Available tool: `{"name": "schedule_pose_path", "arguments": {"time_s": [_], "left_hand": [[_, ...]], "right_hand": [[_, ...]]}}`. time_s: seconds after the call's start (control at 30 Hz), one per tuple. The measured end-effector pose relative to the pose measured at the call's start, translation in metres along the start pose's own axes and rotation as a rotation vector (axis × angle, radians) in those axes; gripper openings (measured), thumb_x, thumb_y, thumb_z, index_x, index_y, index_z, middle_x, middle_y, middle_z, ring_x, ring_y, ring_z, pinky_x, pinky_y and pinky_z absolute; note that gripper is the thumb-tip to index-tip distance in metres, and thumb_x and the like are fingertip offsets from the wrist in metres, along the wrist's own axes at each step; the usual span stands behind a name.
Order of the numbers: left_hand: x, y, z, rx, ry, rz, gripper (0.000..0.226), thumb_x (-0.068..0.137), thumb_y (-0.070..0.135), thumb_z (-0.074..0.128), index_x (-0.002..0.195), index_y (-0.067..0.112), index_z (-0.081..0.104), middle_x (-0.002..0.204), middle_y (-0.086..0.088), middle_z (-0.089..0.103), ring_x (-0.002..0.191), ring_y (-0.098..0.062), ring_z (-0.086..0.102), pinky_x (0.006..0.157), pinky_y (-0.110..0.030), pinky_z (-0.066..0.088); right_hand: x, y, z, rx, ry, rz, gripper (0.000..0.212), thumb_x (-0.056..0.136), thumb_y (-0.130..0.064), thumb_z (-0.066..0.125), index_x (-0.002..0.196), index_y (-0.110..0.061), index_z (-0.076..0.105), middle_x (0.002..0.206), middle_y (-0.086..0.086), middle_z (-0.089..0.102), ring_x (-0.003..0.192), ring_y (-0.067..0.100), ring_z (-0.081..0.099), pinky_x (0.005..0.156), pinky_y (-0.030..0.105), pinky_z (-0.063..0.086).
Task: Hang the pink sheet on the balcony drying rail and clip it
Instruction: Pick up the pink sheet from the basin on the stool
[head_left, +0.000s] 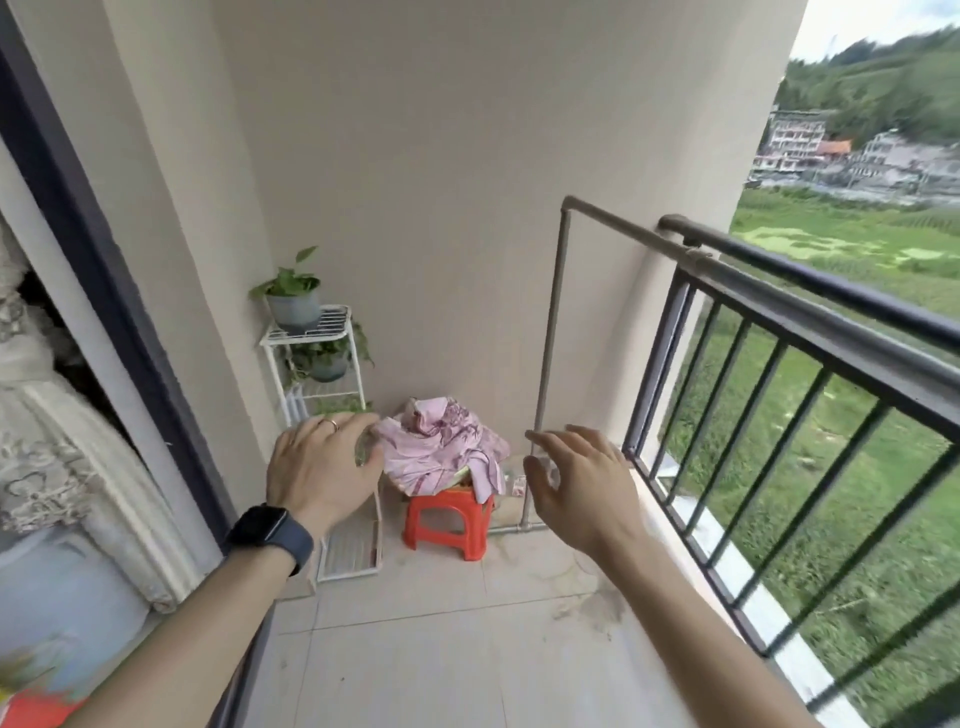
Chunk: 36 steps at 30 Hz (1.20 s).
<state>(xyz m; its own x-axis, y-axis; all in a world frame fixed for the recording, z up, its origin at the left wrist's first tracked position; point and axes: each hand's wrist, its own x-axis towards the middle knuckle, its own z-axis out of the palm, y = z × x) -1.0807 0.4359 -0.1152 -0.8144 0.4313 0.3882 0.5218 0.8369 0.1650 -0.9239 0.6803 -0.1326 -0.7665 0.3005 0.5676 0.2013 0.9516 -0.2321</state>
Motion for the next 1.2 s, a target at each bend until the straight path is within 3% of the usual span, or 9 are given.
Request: {"name": "schedule_pose_path", "arguments": {"time_s": [0.27,0.4,0.53,0.67,0.8,1.03,1.13,1.2], "left_hand": [[0.194,-0.056,0.096,-0.032,-0.086,0.058,0.044,0.087,0.047,0.050,0.128,0.035,0.061,0.126,0.007,0.065,0.115,-0.023,0.057,0.095,-0.039,0.044],[0.258,-0.072,0.157,-0.079,-0.162,0.041,0.052,0.080,0.048,0.038,0.122,0.035,0.065,0.123,0.009,0.067,0.113,-0.022,0.058,0.094,-0.037,0.046],[0.310,-0.087,0.232,-0.101,-0.240,0.009,0.054,0.077,0.045,0.036,0.123,0.036,0.064,0.126,0.010,0.066,0.114,-0.023,0.057,0.097,-0.037,0.043],[0.361,-0.099,0.314,-0.113,-0.309,-0.038,0.051,0.076,0.045,0.038,0.115,0.034,0.069,0.115,0.008,0.070,0.109,-0.024,0.060,0.094,-0.037,0.046],[0.401,-0.106,0.394,-0.118,-0.485,-0.076,0.044,0.081,0.042,0.051,0.121,0.035,0.065,0.120,0.004,0.069,0.115,-0.025,0.059,0.097,-0.037,0.046],[0.427,-0.127,0.515,-0.103,-0.784,-0.133,0.057,0.080,0.052,0.044,0.132,0.032,0.053,0.129,0.003,0.061,0.122,-0.024,0.052,0.099,-0.037,0.043],[0.432,-0.138,0.567,-0.050,-0.872,-0.095,0.062,0.085,0.053,0.049,0.141,0.026,0.044,0.144,-0.003,0.048,0.131,-0.026,0.044,0.104,-0.040,0.039],[0.436,-0.144,0.601,-0.004,-0.931,-0.045,0.071,0.087,0.057,0.048,0.148,0.022,0.035,0.156,-0.007,0.032,0.142,-0.028,0.030,0.114,-0.044,0.029]], "right_hand": [[0.147,0.022,0.135,0.000,-0.057,0.059,0.036,0.089,-0.039,0.057,0.120,-0.027,0.068,0.111,-0.011,0.072,0.112,0.026,0.060,0.093,0.038,0.048],[0.199,0.037,0.194,0.017,-0.115,0.083,0.042,0.091,-0.045,0.048,0.123,-0.025,0.068,0.116,-0.010,0.071,0.116,0.025,0.059,0.097,0.039,0.047],[0.248,0.063,0.272,0.054,-0.199,0.099,0.043,0.092,-0.045,0.047,0.123,-0.024,0.068,0.117,-0.009,0.070,0.117,0.025,0.059,0.100,0.042,0.046],[0.291,0.093,0.356,0.108,-0.297,0.115,0.043,0.091,-0.043,0.047,0.122,-0.023,0.068,0.115,-0.008,0.071,0.114,0.027,0.060,0.095,0.043,0.050],[0.325,0.120,0.436,0.121,-0.442,0.149,0.043,0.089,-0.044,0.047,0.118,-0.023,0.070,0.112,-0.009,0.072,0.110,0.026,0.062,0.092,0.038,0.053],[0.344,0.152,0.562,0.182,-0.854,0.352,0.046,0.092,-0.043,0.049,0.134,-0.026,0.059,0.129,-0.005,0.065,0.125,0.026,0.051,0.103,0.037,0.043],[0.350,0.161,0.616,0.223,-0.978,0.477,0.047,0.095,-0.038,0.055,0.139,-0.023,0.053,0.135,0.004,0.061,0.129,0.031,0.047,0.105,0.038,0.040],[0.356,0.168,0.652,0.228,-1.041,0.567,0.052,0.095,-0.038,0.055,0.143,-0.019,0.048,0.138,0.009,0.058,0.129,0.034,0.046,0.105,0.039,0.038]]}}
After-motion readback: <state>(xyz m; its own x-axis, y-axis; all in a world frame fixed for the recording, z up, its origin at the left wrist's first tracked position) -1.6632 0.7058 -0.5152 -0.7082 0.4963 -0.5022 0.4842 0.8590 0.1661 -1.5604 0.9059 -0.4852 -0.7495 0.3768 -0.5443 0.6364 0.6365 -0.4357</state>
